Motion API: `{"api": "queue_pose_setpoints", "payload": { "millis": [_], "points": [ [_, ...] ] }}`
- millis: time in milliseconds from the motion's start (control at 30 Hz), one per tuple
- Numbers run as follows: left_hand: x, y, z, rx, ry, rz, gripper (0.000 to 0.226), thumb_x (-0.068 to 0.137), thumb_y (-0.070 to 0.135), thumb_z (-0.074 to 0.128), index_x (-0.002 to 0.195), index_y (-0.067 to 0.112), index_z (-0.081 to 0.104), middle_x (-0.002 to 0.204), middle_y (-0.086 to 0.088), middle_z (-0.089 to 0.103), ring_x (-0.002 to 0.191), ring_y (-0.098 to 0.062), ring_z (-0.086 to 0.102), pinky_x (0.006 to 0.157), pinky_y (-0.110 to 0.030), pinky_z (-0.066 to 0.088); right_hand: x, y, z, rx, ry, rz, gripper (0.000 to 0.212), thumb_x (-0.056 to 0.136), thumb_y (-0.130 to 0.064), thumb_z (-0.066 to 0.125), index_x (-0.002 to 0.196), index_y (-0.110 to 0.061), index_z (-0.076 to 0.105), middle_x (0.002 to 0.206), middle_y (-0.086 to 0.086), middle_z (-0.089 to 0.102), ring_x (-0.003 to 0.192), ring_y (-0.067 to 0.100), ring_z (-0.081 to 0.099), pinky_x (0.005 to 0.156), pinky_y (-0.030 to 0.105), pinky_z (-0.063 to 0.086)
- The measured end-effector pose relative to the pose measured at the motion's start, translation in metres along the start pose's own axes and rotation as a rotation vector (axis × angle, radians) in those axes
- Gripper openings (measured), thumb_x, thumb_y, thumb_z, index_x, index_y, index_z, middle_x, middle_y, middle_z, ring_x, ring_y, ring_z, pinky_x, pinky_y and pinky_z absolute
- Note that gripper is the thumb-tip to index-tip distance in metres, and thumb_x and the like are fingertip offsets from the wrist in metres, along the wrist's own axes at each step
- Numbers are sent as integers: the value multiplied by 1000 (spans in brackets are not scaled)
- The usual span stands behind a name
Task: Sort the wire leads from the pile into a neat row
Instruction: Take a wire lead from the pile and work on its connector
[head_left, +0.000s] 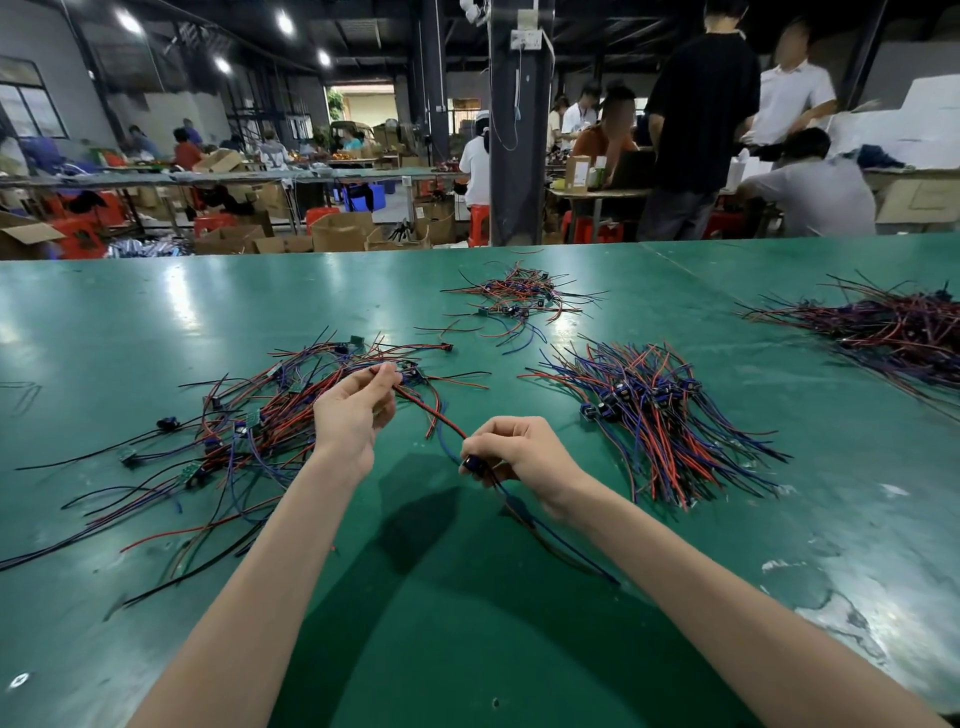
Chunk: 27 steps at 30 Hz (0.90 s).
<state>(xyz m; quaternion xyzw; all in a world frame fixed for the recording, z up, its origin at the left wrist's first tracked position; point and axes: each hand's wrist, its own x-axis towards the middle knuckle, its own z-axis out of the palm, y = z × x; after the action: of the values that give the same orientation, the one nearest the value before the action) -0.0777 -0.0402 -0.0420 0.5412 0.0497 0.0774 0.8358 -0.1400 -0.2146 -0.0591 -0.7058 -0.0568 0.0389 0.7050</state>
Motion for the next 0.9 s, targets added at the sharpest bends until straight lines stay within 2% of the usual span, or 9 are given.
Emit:
{"api": "queue_pose_setpoints", "payload": {
  "millis": [67, 167, 267, 333, 433, 467, 600, 733, 900],
  "points": [
    [-3, -1, 2, 51, -73, -72, 10, 89, 19, 62, 91, 9, 65, 79, 2, 69, 66, -8, 53, 60, -20, 49, 2, 1, -2, 9, 67, -11, 18, 83, -6, 66, 66, -11, 65, 64, 4, 67, 56, 9, 58, 54, 17, 45],
    [-14, -8, 10, 303, -275, -179, 25, 90, 28, 60, 103, 7, 64, 99, -2, 66, 77, -12, 55, 68, -23, 49, 7, 1, -7, 18, 174, -21, 18, 82, -11, 69, 66, -17, 66, 62, -7, 64, 55, 0, 51, 56, 15, 38],
    [-28, -19, 18, 517, -569, -250, 15, 90, 24, 60, 99, 12, 66, 93, 3, 69, 75, -9, 59, 68, -22, 47, 10, 0, -13, 63, 223, -18, 19, 83, -11, 69, 65, -18, 68, 55, -13, 61, 50, -2, 46, 56, 17, 33],
    [-34, -24, 21, 526, -652, -233, 10, 91, 20, 60, 96, 14, 67, 85, 6, 72, 69, -5, 60, 65, -20, 45, 10, 0, -15, 90, 231, -9, 19, 83, -12, 68, 65, -17, 69, 62, -4, 63, 56, 7, 45, 54, 17, 34],
    [-36, -26, 23, 512, -673, -193, 10, 90, 19, 61, 95, 16, 68, 81, 8, 72, 66, -1, 59, 64, -17, 44, 10, 1, -13, 147, 226, -6, 13, 84, -12, 69, 71, -13, 69, 77, 12, 63, 73, 23, 48, 71, 32, 36],
    [-36, -26, 23, 514, -673, -188, 9, 89, 20, 62, 94, 16, 68, 81, 8, 72, 66, -1, 59, 64, -16, 44, 11, 1, -13, 152, 224, -5, 13, 84, -13, 69, 71, -13, 70, 75, 11, 63, 71, 22, 49, 70, 33, 36],
    [-38, -30, 24, 488, -583, -144, 5, 87, 17, 65, 91, 15, 68, 79, 5, 70, 62, -2, 56, 61, -18, 42, 12, 4, -14, 114, 227, 8, 15, 89, -18, 65, 75, -16, 69, 60, -3, 58, 52, 7, 45, 50, 19, 34],
    [-34, -29, 25, 435, -450, -124, 4, 88, 18, 65, 85, 17, 68, 74, 7, 71, 57, -2, 55, 57, -17, 43, 14, 8, -14, 26, 237, 25, 13, 89, -24, 66, 81, -14, 63, 65, 0, 55, 51, 9, 45, 50, 21, 39],
    [-33, -29, 24, 407, -408, -114, 10, 88, 16, 65, 77, 17, 66, 66, 8, 66, 54, -2, 53, 51, -14, 44, 13, 15, -11, -128, 152, -26, 16, 86, -18, 69, 75, -7, 63, 66, 8, 65, 51, 17, 53, 53, 27, 45]
  ]
}}
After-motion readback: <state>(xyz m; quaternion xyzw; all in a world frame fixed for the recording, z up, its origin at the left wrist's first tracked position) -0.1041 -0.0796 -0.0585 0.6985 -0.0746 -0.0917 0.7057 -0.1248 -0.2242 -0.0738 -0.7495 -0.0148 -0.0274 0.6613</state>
